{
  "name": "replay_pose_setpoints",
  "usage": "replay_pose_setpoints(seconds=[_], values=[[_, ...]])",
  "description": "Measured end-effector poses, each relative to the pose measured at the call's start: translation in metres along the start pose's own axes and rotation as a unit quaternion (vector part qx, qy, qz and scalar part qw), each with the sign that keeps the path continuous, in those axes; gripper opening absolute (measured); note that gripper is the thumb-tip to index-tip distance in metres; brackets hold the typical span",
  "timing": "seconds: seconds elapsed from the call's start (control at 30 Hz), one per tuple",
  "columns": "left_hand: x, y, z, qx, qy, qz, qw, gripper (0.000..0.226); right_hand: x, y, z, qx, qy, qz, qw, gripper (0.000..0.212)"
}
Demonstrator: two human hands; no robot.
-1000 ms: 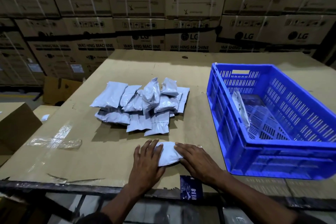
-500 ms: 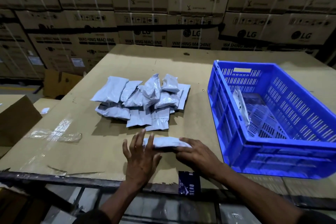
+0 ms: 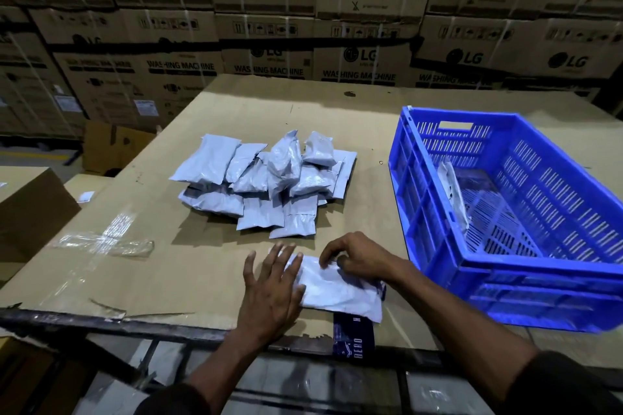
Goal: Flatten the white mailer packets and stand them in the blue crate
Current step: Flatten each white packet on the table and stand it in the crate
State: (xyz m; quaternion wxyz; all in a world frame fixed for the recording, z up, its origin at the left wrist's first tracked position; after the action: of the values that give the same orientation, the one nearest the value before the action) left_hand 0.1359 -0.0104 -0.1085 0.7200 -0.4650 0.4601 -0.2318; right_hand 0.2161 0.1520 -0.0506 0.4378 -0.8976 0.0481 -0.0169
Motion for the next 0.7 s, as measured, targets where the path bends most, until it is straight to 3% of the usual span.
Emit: replay_pose_setpoints(seconds=[0.1,0.23,0.4,0.7], values=[[-0.002,0.006,0.002,-0.032,0.018,-0.026,0.999,0.056,0.003,0.02,-0.002,0.179,-0.036,0.104,0.978,0.034],[-0.003,0.007,0.006,-0.047,0.019,-0.033,0.998,0.058,0.023,0.077,0.01,0.272,-0.035,0.068,0.959,0.052],[-0.007,0.021,0.003,-0.047,0.01,-0.077,0.996,0.058,0.025,0.085,0.012,0.309,-0.039,0.062,0.948,0.054],[-0.008,0.029,-0.005,-0.004,-0.051,-0.135,0.99,0.058,0.026,0.086,0.012,0.27,-0.006,0.034,0.962,0.055]])
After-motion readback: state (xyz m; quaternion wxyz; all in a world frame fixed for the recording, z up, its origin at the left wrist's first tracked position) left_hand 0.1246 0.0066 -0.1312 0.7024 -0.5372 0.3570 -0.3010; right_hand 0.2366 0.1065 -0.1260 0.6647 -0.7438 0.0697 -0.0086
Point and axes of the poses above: each hand's wrist, its own x-axis away from the middle knuckle, its own y-axis out of the palm, z = x × y, the point moved 7 cm from there along -x, towards the middle knuckle, and after that the axes turned 13 degrees about -y, right-handed, at the moved point
